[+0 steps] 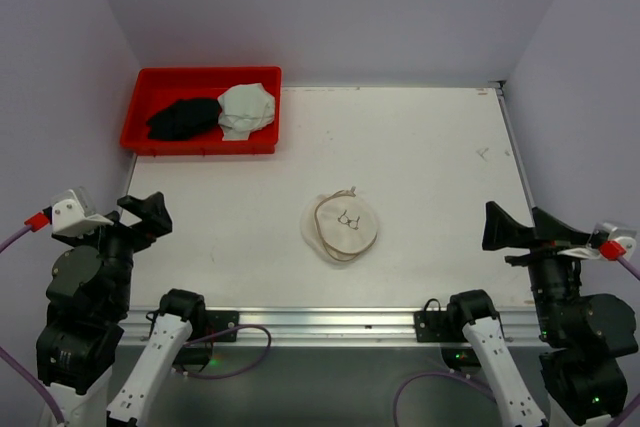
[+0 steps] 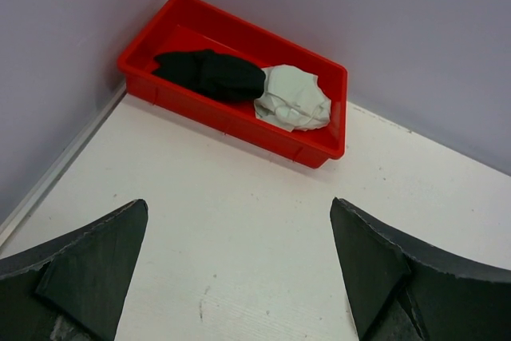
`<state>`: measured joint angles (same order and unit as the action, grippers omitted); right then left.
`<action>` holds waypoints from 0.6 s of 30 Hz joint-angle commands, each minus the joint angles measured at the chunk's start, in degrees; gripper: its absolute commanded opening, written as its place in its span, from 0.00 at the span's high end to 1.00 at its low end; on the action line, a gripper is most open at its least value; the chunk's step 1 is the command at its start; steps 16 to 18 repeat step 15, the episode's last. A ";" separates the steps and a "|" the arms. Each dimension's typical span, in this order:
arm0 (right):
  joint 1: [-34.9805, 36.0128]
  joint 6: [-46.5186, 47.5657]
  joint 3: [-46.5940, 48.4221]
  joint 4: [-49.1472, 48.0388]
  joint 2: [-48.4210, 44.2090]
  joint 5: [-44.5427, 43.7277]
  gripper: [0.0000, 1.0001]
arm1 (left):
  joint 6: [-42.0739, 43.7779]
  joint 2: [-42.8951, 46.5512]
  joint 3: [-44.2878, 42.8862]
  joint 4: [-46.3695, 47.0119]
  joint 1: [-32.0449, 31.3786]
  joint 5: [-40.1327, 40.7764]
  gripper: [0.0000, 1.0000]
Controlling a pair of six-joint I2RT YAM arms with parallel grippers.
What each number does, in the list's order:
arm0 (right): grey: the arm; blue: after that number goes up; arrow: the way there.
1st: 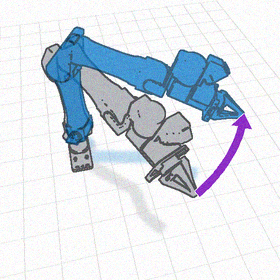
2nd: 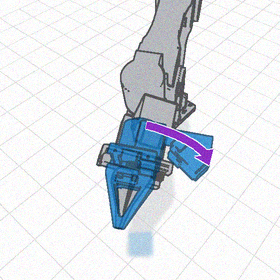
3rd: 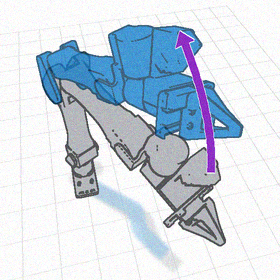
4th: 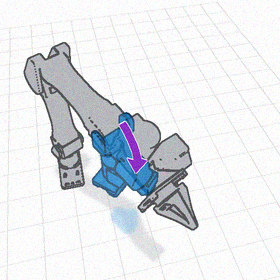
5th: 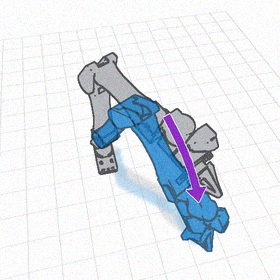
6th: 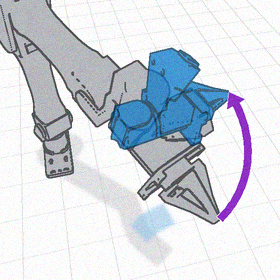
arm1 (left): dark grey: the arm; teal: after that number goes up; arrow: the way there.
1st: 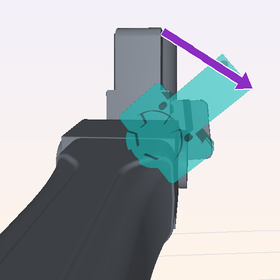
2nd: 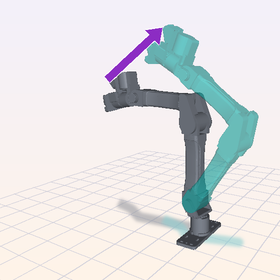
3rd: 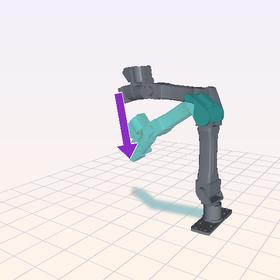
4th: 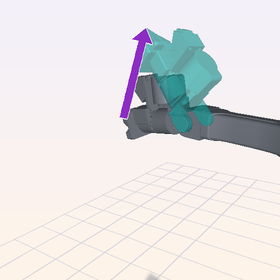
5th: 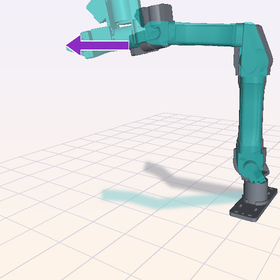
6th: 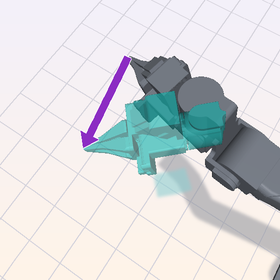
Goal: Unzip the laundry bag and remove the bra
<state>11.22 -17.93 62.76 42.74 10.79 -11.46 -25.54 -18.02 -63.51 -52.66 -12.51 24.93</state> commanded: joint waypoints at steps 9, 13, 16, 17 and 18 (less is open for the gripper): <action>-0.06 1.67 -0.01 -2.31 -0.94 0.92 0.01 | -1.71 -0.35 0.93 0.46 -0.49 -0.05 0.00; -0.06 1.67 -0.36 -2.40 -1.03 1.09 0.01 | -1.62 -1.05 1.89 0.98 -0.49 -0.76 0.00; 0.03 1.59 -0.53 -2.57 -1.12 1.09 0.01 | -1.62 -1.23 2.33 1.16 -0.49 -1.02 0.00; 0.03 1.59 -0.53 -2.57 -1.12 1.09 0.01 | -1.62 -1.23 2.33 1.16 -0.49 -1.02 0.00; 0.03 1.59 -0.53 -2.57 -1.12 1.09 0.01 | -1.62 -1.23 2.33 1.16 -0.49 -1.02 0.00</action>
